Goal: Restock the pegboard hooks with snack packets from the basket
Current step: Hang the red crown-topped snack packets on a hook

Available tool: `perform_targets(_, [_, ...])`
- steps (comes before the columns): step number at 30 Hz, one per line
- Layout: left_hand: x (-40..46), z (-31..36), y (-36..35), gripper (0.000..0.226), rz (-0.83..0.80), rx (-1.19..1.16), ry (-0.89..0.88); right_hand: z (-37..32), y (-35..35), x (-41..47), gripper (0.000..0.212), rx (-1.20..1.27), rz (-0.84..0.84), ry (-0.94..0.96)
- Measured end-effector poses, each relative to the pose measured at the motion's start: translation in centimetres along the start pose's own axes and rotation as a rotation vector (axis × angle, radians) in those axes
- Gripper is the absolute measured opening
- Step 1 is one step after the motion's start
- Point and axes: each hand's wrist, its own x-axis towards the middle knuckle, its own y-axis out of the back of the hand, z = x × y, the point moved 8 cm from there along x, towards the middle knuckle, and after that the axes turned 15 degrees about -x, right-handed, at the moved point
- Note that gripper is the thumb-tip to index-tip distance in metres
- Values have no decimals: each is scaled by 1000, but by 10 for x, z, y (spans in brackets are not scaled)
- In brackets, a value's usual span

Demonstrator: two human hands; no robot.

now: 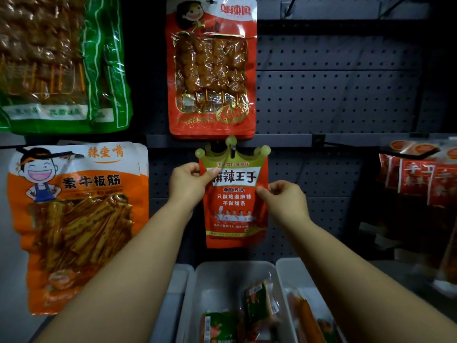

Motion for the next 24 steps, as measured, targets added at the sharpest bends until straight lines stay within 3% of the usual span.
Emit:
perform_targets(7, [8, -10, 5, 16, 86, 116, -6, 3, -12, 8, 22, -26, -10, -13])
perform_targets(10, [-15, -9, 21, 44, 172, 127, -68, 16, -9, -4, 18, 80, -50, -2])
perform_targets(13, [-53, 0, 25, 37, 175, 46, -154, 37, 10, -28, 17, 190, -77, -8])
perform_targets(15, [-86, 3, 6, 24, 53, -33, -165, 53, 34, -50, 4, 227, -78, 34])
perform_targets(19, [-177, 1, -77, 18, -332, -117, -120, 108, 105, -117, 11, 186, -88, 125])
perform_targets(24, [-334, -46, -209, 17, -889, -258, 178, 244, 216, -223, 18, 35, 55, -190])
